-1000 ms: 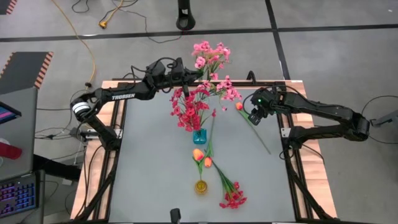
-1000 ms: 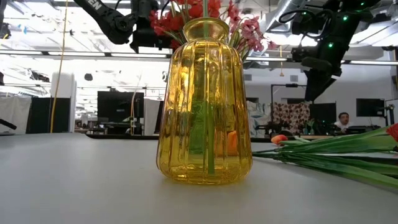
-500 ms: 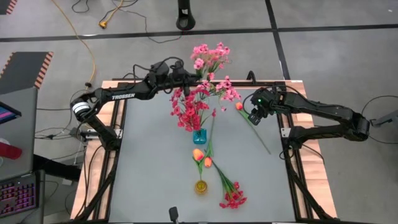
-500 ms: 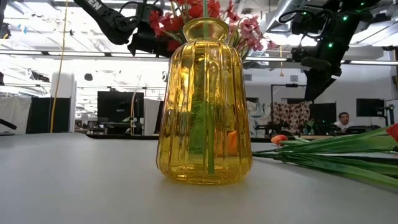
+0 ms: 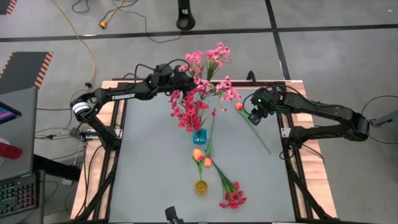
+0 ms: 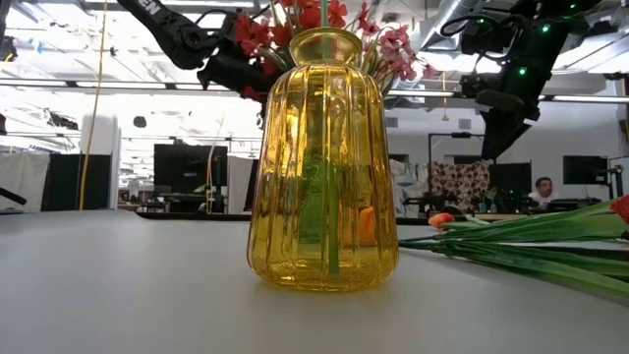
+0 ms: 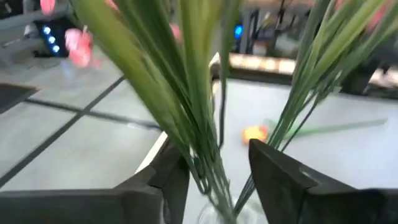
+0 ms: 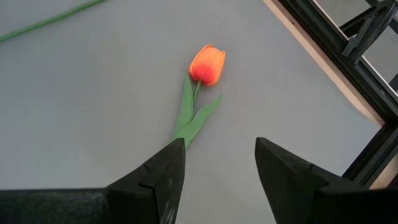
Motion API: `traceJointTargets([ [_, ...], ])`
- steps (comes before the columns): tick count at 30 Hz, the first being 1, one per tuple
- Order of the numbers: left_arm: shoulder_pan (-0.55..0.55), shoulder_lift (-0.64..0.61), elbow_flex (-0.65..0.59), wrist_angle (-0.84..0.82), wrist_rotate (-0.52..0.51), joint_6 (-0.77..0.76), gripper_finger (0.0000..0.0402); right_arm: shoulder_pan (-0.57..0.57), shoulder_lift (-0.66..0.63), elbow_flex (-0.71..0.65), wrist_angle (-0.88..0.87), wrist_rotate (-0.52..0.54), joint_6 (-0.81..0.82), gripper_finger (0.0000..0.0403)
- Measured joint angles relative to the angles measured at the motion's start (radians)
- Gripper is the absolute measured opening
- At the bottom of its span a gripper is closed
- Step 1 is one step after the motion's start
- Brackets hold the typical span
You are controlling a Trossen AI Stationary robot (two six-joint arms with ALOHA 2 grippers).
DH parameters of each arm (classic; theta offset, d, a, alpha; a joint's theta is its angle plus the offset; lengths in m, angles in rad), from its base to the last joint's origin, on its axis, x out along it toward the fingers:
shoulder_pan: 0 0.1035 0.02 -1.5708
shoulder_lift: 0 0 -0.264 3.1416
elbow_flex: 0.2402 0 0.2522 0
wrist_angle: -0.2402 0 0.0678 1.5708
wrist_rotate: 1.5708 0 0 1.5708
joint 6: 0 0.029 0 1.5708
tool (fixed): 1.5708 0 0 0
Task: Sort flowers into vase by color
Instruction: Put the pink flowers into the transparent vase
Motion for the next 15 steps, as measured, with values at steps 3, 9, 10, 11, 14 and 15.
traceJointTargets([
  [3, 0.003, -0.017, 0.0, -0.051, -0.027, 0.049, 0.0171, 0.0, 0.0, 0.0, 0.0, 0.0, 0.0, 0.0221],
  [9, 0.005, -0.08, 0.0, -0.14, -0.048, 0.091, 0.0177, 0.0, 0.0, 0.0, 0.0, 0.0, 0.0, 0.0221],
  [10, 0.005, -0.092, 0.0, -0.151, -0.048, 0.091, 0.0176, 0.0, 0.0, 0.0, 0.0, 0.0, 0.0, 0.0221],
  [11, 0.005, -0.104, 0.0, -0.167, -0.048, 0.091, 0.0175, 0.0, 0.0, 0.0, 0.0, 0.0, 0.0, 0.0221],
  [14, 0.005, -0.138, 0.0, -0.218, -0.048, 0.092, 0.0174, 0.0, 0.0, 0.0, 0.0, 0.0, 0.0, 0.0221],
  [15, 0.005, -0.15, 0.0, -0.235, -0.048, 0.092, 0.0174, 0.0, 0.0, 0.0, 0.0, 0.0, 0.0, 0.0221],
])
